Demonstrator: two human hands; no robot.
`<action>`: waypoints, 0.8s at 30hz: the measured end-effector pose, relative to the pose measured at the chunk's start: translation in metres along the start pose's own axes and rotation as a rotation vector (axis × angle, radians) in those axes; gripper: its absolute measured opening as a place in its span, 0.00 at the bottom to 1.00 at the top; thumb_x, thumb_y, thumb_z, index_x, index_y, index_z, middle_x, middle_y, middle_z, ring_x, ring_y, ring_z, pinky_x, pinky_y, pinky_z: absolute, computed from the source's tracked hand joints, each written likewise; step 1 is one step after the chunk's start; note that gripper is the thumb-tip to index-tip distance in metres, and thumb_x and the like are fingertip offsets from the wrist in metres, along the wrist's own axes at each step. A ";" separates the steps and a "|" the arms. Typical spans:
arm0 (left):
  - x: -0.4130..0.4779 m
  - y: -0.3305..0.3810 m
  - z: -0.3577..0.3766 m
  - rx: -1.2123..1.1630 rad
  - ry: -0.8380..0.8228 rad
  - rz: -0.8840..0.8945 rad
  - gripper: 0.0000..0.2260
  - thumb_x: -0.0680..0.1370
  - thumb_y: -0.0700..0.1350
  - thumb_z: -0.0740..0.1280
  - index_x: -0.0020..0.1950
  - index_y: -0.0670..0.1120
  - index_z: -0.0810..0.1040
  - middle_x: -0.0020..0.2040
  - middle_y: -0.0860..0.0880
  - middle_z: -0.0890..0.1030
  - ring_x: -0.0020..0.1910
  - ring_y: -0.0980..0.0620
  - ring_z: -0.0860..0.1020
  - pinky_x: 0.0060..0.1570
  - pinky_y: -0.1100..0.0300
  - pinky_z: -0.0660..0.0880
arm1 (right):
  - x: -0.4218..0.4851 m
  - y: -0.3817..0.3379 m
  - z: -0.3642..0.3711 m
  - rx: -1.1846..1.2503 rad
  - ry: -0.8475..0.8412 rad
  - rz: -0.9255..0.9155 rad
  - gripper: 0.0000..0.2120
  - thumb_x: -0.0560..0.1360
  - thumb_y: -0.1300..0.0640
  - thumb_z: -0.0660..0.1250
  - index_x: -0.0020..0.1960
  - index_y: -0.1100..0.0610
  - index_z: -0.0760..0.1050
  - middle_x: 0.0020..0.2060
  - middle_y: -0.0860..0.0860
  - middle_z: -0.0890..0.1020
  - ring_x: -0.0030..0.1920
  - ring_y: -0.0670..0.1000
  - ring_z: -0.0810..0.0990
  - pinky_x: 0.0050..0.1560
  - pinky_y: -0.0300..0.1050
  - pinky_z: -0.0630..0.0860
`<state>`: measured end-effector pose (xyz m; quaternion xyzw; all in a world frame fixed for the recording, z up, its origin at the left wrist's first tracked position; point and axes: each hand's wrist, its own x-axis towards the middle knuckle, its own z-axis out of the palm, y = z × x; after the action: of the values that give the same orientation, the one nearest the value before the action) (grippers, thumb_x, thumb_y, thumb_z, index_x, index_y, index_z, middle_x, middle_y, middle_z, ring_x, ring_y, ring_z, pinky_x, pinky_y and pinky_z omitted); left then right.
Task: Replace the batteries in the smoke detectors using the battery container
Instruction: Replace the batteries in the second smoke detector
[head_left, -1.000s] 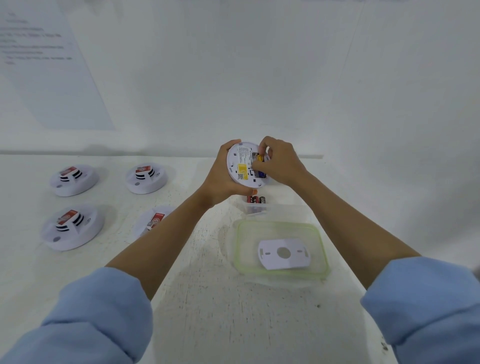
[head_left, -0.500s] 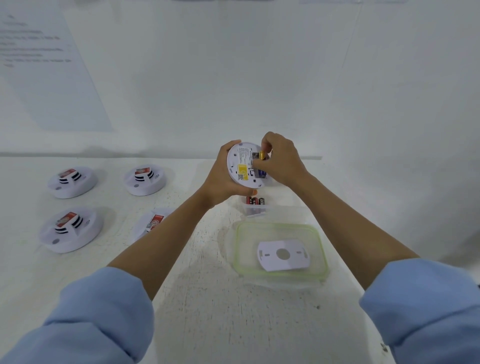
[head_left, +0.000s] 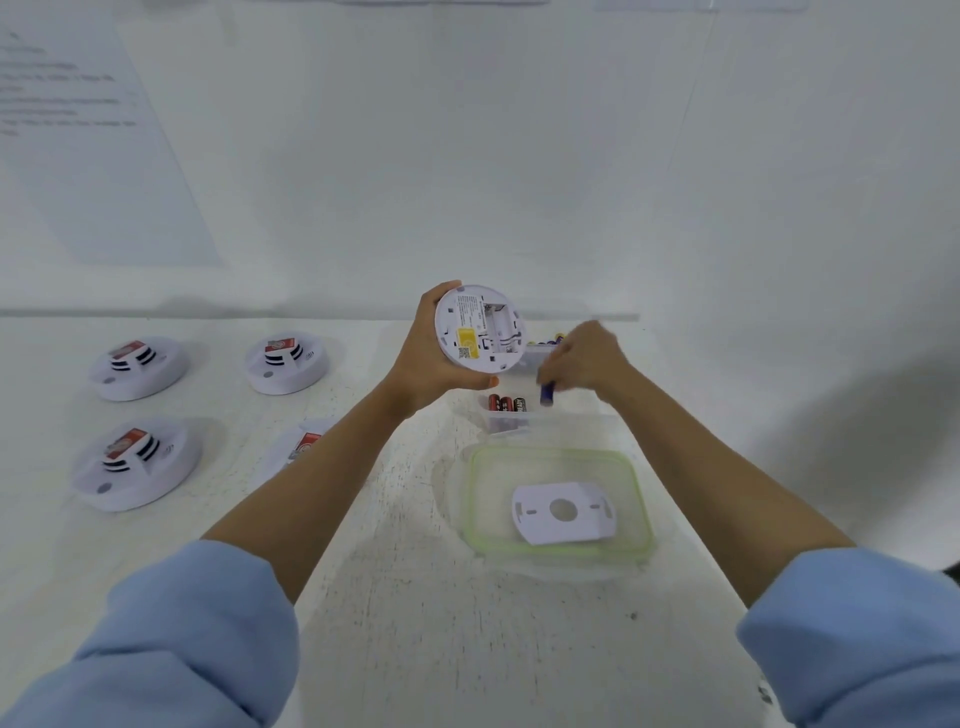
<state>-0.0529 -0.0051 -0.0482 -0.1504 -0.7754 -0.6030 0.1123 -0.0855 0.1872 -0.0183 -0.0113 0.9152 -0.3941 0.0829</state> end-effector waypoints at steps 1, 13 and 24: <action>0.000 0.001 0.000 -0.003 0.004 0.000 0.46 0.56 0.34 0.77 0.70 0.42 0.58 0.61 0.53 0.68 0.57 0.67 0.71 0.50 0.71 0.74 | 0.000 0.004 0.007 -0.060 -0.078 0.026 0.12 0.65 0.66 0.72 0.47 0.69 0.79 0.23 0.51 0.81 0.36 0.53 0.79 0.42 0.44 0.79; 0.003 -0.003 -0.007 -0.015 0.044 -0.012 0.47 0.56 0.36 0.77 0.70 0.43 0.58 0.62 0.52 0.67 0.57 0.69 0.70 0.53 0.69 0.74 | 0.004 -0.001 0.009 -0.272 -0.364 -0.029 0.22 0.71 0.70 0.66 0.65 0.67 0.70 0.45 0.59 0.81 0.44 0.54 0.77 0.52 0.43 0.77; 0.025 -0.014 -0.016 -0.041 0.079 -0.032 0.45 0.56 0.35 0.76 0.69 0.44 0.59 0.61 0.54 0.68 0.57 0.69 0.71 0.50 0.69 0.75 | 0.062 -0.025 -0.011 -0.237 -0.078 -0.262 0.15 0.69 0.60 0.73 0.55 0.60 0.78 0.49 0.53 0.79 0.39 0.52 0.77 0.37 0.39 0.70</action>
<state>-0.0811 -0.0211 -0.0480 -0.1161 -0.7603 -0.6258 0.1300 -0.1497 0.1724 -0.0011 -0.1553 0.9421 -0.2901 0.0644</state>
